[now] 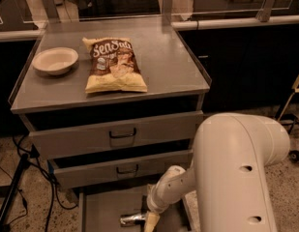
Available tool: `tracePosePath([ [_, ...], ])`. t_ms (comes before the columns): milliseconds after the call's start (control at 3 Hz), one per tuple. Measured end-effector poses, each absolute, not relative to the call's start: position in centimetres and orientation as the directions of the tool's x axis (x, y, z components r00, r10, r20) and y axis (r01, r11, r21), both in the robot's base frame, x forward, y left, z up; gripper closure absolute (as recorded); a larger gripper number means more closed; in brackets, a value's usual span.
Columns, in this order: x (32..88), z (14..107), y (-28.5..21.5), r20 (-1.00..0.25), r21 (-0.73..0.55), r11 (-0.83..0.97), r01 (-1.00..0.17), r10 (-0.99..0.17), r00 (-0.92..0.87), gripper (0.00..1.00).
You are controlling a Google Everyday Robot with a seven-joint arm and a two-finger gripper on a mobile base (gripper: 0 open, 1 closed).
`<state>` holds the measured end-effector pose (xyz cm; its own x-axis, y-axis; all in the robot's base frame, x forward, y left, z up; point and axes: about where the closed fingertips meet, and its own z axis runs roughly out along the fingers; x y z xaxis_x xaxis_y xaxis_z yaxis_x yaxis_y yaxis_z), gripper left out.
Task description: Pick redbull can from bottom drawer and place on counter
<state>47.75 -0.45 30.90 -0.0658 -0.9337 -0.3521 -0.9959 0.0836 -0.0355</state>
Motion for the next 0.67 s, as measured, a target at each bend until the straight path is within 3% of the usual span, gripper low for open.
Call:
tracePosePath([
  [667,48.03,25.85,0.40,-0.370,-0.027,0.053,-0.998,-0.928,-0.039,0.00],
])
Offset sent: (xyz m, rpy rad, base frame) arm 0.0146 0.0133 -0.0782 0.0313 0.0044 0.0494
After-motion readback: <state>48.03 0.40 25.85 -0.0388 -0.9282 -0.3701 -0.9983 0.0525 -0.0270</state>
